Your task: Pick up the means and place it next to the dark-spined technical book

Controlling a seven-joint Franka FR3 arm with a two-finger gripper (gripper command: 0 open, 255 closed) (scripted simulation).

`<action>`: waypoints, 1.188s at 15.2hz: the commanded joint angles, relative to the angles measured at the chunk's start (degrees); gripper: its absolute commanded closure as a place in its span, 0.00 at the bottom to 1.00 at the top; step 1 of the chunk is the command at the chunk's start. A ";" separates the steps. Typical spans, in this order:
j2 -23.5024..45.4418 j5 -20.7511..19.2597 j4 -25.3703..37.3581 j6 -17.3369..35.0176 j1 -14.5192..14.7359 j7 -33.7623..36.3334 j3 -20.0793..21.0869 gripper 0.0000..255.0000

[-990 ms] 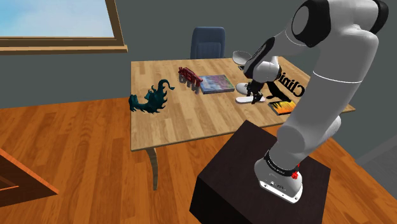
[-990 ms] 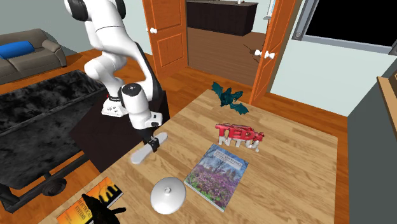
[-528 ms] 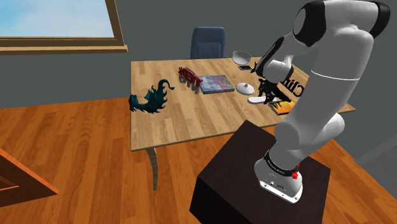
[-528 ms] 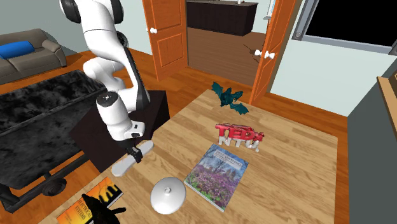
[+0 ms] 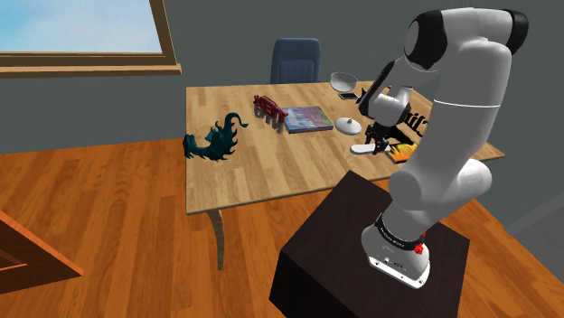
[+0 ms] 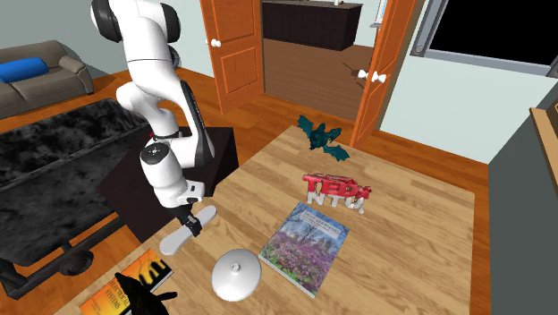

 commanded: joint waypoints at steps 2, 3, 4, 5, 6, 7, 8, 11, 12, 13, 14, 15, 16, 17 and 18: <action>2.34 2.27 0.58 1.69 -1.51 -1.71 1.92 1.00; 3.14 2.99 0.81 2.26 -2.03 -2.25 2.58 1.00; 3.94 3.69 1.04 2.82 -2.56 -2.77 3.26 1.00; 4.75 4.36 1.29 3.38 -3.09 -3.29 3.93 1.00; 5.22 4.74 1.45 3.71 -3.42 -3.57 4.35 1.00; 5.22 4.73 1.44 3.71 -3.43 -3.57 4.35 1.00; 5.22 4.73 1.44 3.71 -3.43 -3.57 4.35 1.00; 5.22 4.73 1.44 3.71 -3.43 -3.57 4.35 1.00; 5.22 4.73 1.44 3.71 -3.43 -3.57 4.35 1.00; 5.22 4.73 1.44 3.71 -3.43 -3.57 4.35 1.00; 5.22 4.73 1.45 3.71 -3.43 -3.57 4.36 0.00; 5.23 4.73 1.45 3.71 -3.43 -3.57 4.36 0.00; 5.23 4.73 1.45 3.71 -3.43 -3.57 4.36 0.00; 5.23 4.73 1.45 3.71 -3.43 -3.57 4.36 0.00; 5.23 4.73 1.45 3.71 -3.43 -3.57 4.36 0.00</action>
